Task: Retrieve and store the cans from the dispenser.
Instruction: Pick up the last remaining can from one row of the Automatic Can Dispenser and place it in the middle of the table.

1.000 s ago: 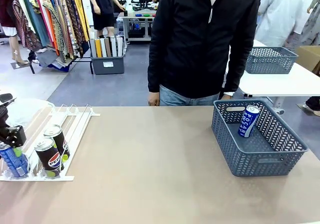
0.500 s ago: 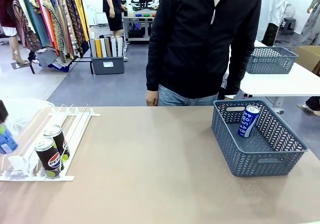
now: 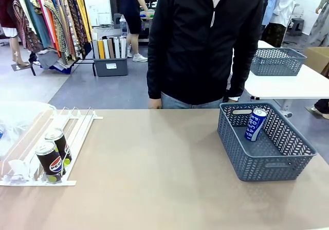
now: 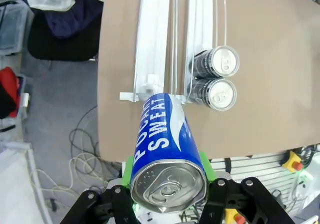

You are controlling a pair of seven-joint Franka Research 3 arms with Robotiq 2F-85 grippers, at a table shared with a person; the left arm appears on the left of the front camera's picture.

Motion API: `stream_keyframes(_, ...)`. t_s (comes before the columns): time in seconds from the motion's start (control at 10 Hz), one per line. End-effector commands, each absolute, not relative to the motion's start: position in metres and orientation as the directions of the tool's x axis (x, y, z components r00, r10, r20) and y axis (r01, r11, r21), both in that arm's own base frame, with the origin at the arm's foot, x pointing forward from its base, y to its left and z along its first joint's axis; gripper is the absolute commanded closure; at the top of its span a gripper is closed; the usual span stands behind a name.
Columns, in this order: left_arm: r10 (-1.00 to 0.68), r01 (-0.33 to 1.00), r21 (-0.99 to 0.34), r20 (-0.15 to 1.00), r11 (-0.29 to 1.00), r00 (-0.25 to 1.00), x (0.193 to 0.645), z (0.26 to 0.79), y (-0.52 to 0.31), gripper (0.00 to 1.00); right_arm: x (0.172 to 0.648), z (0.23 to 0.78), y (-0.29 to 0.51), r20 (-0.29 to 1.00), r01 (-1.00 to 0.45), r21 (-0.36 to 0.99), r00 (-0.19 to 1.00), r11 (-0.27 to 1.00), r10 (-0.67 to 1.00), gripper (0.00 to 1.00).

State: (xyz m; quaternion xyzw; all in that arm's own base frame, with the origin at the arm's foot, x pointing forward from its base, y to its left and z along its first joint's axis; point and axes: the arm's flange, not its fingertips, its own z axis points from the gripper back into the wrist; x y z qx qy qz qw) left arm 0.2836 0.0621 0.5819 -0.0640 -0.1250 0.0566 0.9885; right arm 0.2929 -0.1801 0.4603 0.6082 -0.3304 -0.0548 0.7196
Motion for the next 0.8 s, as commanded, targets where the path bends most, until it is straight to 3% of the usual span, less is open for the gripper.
stream_keyframes(0.0, 0.106, -0.084, -0.098, 0.251, 0.992, 0.962, 0.285, 0.587, 0.05, 1.0, 0.295, 0.465, -0.18, 0.412, -0.335, 0.911, 0.767, 0.241, -0.492, 0.0)
stream_keyframes(0.3, 0.108, -0.082, -0.119, 0.239, 0.99, 0.965, 0.285, 0.582, 0.052, 1.0, 0.295, 0.465, -0.18, 0.412, -0.335, 0.911, 0.767, 0.241, -0.492, 0.0)
stream_keyframes(0.4, 0.105, -0.062, -0.183, 0.233, 0.981, 0.967, 0.291, 0.581, 0.047, 1.0, 0.295, 0.465, -0.18, 0.412, -0.335, 0.911, 0.767, 0.241, -0.492, 0.0)
stream_keyframes(0.5, 0.188, -0.13, -0.279, 0.192, 0.952, 0.963, 0.308, 0.582, 0.029, 1.0, 0.295, 0.465, -0.18, 0.412, -0.335, 0.911, 0.767, 0.241, -0.492, 0.0)
stream_keyframes(0.7, 0.084, -0.013, -0.338, 0.195, 0.941, 0.977, 0.34, 0.583, -0.024, 1.0, 0.295, 0.465, -0.18, 0.412, -0.335, 0.911, 0.767, 0.241, -0.492, 0.0)
